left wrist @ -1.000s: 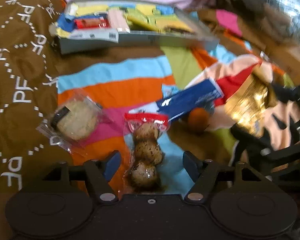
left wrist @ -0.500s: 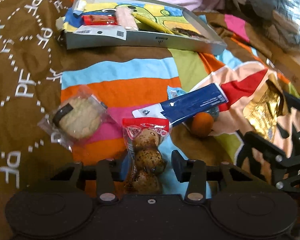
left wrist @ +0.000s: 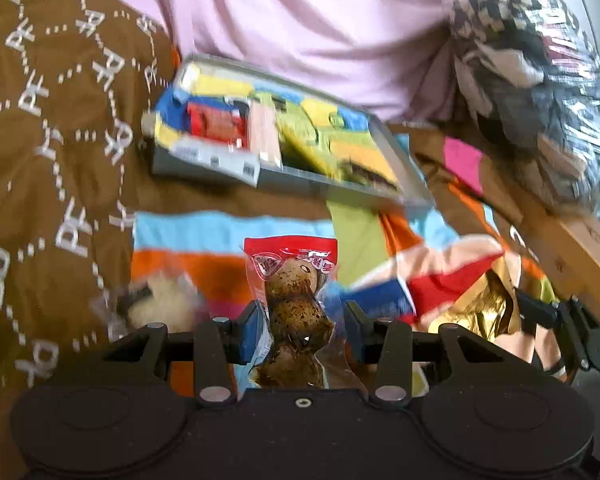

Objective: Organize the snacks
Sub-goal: 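Lower both packs into the tray and open both grippers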

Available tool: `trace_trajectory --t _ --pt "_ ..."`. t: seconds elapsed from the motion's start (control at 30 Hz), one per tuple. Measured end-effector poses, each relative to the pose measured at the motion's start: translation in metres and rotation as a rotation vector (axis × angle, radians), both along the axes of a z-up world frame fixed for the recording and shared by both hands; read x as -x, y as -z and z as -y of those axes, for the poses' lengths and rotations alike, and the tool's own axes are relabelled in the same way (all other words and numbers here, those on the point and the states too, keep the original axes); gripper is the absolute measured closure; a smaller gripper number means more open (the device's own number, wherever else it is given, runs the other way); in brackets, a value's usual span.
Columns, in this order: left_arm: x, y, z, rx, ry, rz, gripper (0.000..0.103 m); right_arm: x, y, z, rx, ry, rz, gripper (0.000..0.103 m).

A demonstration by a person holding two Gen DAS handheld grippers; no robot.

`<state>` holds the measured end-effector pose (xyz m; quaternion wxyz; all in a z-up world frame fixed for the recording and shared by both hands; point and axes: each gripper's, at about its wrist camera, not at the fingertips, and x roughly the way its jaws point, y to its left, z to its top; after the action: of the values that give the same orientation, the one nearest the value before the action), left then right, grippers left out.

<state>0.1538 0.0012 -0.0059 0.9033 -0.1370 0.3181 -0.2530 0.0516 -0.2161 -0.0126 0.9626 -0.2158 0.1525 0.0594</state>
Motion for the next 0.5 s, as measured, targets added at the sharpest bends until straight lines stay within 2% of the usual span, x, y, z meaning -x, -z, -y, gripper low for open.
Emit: trace_trajectory --t 0.23,0.37,0.5 --pt "-0.043 -0.026 0.003 0.015 -0.062 0.042 0.058 -0.047 -0.025 0.003 0.03 -0.036 0.029 0.005" --pt "-0.076 -0.043 0.01 0.002 -0.085 0.081 0.057 -0.091 -0.041 0.002 0.07 -0.041 0.045 0.005" --pt "-0.115 -0.054 0.017 0.002 -0.115 0.087 0.057 -0.139 -0.053 0.001 0.039 -0.014 0.029 0.005"
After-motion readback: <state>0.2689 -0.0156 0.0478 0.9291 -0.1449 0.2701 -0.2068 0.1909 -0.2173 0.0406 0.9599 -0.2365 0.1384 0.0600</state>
